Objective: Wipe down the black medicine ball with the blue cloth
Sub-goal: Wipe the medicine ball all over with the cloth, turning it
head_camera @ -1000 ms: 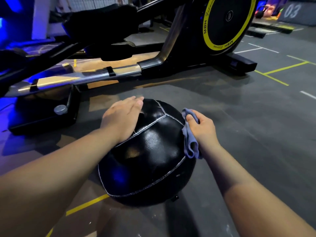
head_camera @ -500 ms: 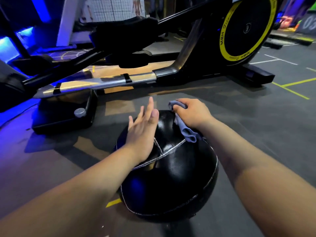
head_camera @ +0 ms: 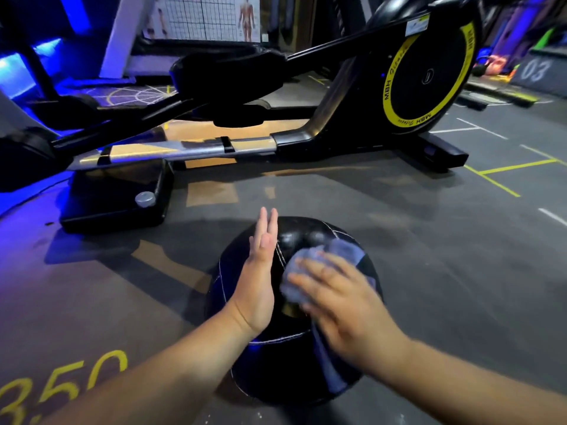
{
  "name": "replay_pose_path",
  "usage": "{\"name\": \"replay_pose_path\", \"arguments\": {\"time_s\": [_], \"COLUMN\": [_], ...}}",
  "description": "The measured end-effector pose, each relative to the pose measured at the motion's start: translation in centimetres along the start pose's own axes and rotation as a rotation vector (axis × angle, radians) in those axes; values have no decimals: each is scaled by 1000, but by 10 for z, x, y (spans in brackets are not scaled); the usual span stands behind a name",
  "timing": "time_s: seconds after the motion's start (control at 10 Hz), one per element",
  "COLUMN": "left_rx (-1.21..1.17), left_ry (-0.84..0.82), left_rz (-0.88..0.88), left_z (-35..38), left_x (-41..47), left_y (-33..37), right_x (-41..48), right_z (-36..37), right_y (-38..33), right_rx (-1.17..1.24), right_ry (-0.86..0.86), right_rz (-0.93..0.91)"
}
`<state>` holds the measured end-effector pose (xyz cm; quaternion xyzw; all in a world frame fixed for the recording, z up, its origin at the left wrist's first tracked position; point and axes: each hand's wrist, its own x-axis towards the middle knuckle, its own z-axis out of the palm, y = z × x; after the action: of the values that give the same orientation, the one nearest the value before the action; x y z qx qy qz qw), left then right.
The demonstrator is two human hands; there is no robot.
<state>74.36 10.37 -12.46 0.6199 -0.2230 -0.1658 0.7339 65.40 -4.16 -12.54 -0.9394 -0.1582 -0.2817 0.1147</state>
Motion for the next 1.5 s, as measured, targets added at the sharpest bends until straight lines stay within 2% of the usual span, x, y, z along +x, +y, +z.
{"name": "replay_pose_path", "arguments": {"time_s": [0.1,0.2,0.3,0.4,0.5,0.6,0.7,0.8,0.9,1.1,1.2,1.3,1.4,1.5], "left_rx": [-169,-93,489,732,846,871,964,996,965,882,883,876,859,919], "left_ry": [56,236,294,174,147,143,74,67,92,106,110,128,146,236], "left_rz": [60,22,-221,-384,-346,-278,-211,-176,-179,-195,-218,-243,-229,-196], "left_z": [3,-9,-25,-18,1,9,31,40,34,27,31,30,22,11], "left_x": [-17,-7,24,29,30,24,15,14,23,25,27,29,28,22], "left_y": [9,25,37,31,28,23,7,-1,1,3,9,13,10,3], "right_x": [-30,-36,-23,-36,-33,3,76,103,92,10,-19,-62,-85,-93], "right_z": [-3,-7,-10,-12,-24,-21,-11,-3,0,-29,-31,-20,-18,-28], "right_y": [-12,-11,-11,-24,-10,6,50,80,77,16,2,-6,-10,-17], "right_rx": [-98,-171,-368,577,42,70,208,291,183,164,79,-17,-29,-33], "right_ry": [15,16,-162,-667,-125,-15,-189,-363,-344,47,113,65,-96,-163], "right_rz": [-148,-183,276,-313,-138,62,433,621,521,129,90,-43,-147,-304]}}
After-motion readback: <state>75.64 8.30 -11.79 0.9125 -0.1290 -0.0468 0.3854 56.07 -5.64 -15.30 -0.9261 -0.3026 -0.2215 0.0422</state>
